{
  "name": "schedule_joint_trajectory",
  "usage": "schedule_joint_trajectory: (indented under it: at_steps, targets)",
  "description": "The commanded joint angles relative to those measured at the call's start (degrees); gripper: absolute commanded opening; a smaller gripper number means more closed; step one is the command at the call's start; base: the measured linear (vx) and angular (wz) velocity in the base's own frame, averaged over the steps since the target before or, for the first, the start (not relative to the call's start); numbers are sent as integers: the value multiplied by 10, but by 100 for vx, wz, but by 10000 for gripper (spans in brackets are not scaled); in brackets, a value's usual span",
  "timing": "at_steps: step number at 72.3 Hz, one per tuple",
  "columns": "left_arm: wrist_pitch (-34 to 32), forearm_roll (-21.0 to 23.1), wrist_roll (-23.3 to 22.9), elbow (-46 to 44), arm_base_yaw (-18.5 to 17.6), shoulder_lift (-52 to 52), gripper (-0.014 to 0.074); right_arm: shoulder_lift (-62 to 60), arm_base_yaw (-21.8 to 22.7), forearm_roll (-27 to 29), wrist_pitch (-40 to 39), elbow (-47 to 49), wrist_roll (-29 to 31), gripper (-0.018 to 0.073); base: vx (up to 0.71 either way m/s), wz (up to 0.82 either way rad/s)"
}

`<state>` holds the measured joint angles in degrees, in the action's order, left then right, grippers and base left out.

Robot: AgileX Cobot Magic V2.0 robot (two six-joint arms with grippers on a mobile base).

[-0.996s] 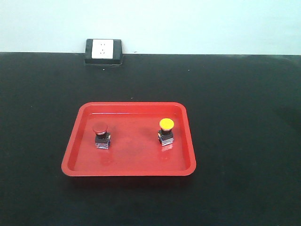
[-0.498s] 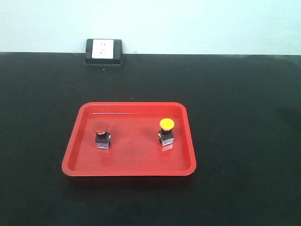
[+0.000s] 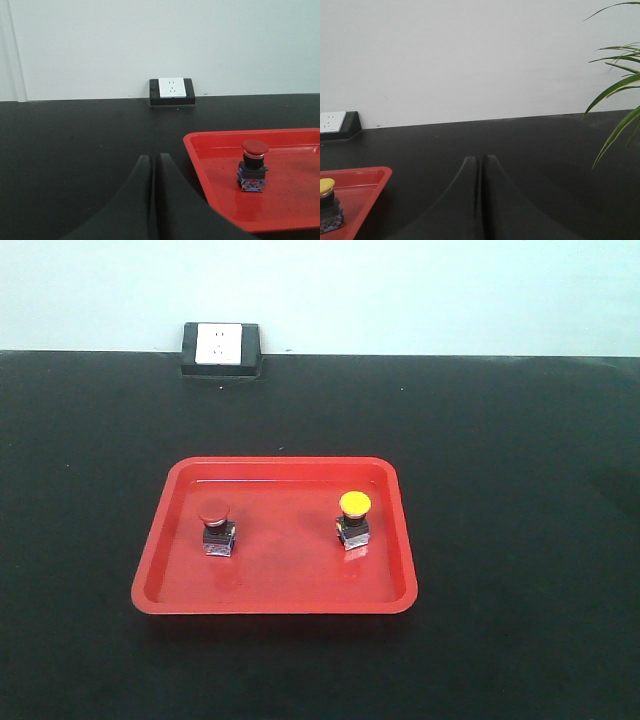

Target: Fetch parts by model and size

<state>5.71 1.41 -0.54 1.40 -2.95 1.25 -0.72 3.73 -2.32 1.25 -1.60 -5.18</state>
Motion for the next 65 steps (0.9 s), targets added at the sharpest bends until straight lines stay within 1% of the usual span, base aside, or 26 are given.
schedule_joint_trajectory:
  at_steps: [1,22,28,40,65]
  targets:
    - [-46,2,-1,1,1,3,-6,-6,3,-5,-32,-4,3,-10,0,0]
    - [-46,2,-1,1,1,3,-6,-6,3,-4,-29,-4,11,-10,0,0]
    - [-46,2,-1,1,1,3,-6,-6,3,-4,-32,-4,23,-10,0,0]
    - [-46,2,-1,1,1,3,-6,-6,3,15,-32,-4,61,-10,0,0]
    - [-46,2,-1,1,1,3,-6,-5,4,15,-32,-4,55,-10,0,0]
